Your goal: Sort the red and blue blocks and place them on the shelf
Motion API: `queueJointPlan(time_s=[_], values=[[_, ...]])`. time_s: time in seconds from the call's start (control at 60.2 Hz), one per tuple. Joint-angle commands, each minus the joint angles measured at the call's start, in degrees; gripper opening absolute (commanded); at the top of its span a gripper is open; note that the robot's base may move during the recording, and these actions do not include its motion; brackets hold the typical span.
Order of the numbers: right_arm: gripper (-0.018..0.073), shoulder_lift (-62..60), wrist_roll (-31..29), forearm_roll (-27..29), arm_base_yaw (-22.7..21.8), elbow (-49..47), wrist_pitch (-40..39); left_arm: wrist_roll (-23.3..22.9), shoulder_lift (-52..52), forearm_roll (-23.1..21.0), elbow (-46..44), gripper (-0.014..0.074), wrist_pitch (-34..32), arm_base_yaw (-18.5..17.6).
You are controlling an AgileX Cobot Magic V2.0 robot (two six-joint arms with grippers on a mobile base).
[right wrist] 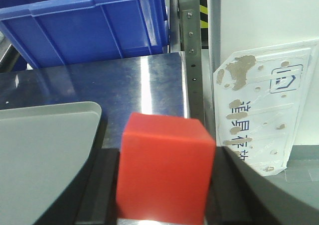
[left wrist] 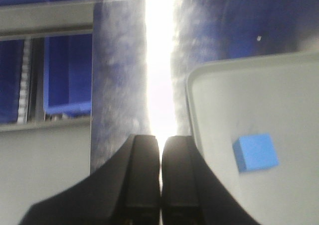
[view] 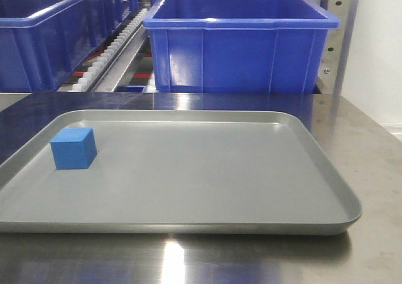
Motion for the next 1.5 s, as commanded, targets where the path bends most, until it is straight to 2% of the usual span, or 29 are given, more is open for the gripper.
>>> queueJointPlan(time_s=[0.0, 0.083, 0.15, 0.266, 0.349, 0.548, 0.648, 0.88, 1.047, 1.478], values=[[0.0062, 0.2, -0.1, 0.1, -0.4, -1.6, -5.5, 0.1, -0.4, -0.5, -2.0, 0.0139, -5.5, -0.5], [0.0062, 0.2, -0.1, 0.1, -0.4, -1.6, -5.5, 0.1, -0.4, -1.4, -2.0, 0.0162, -4.4, -0.5], [0.0062, 0.2, -0.1, 0.1, -0.4, -1.6, -5.5, 0.1, -0.1, -1.7, -2.0, 0.023, -3.0, -0.5], [0.0062, 0.2, -0.1, 0.1, -0.4, -1.6, -5.5, 0.1, 1.5, -3.1, -2.0, 0.0518, -1.1, -0.5], [0.0062, 0.2, -0.1, 0.1, -0.4, -1.6, -5.4, 0.1, 3.0, -4.7, -2.0, 0.0644, -0.3, -0.5], [0.0062, 0.2, -0.1, 0.1, -0.4, -1.6, -5.4, 0.1, 7.6, -12.8, -2.0, 0.0587, -0.6, -0.5], [0.0062, 0.2, -0.1, 0.1, -0.4, -1.6, -5.4, 0.1, 10.0, -15.5, -2.0, 0.0579, -1.1, -0.7], [0.0062, 0.2, -0.1, 0.1, -0.4, -1.6, -5.3, 0.1, 16.0, -15.3, -3.3, 0.0579, -1.9, -5.5], [0.0062, 0.2, -0.1, 0.1, -0.4, -1.6, -5.3, 0.1, 20.3, -15.2, -5.8, 0.0579, -2.4, -7.4], [0.0062, 0.2, -0.1, 0.1, -0.4, -1.6, -5.2, -0.2, 26.9, -15.0, -8.1, 0.0579, -4.1, -8.0]])
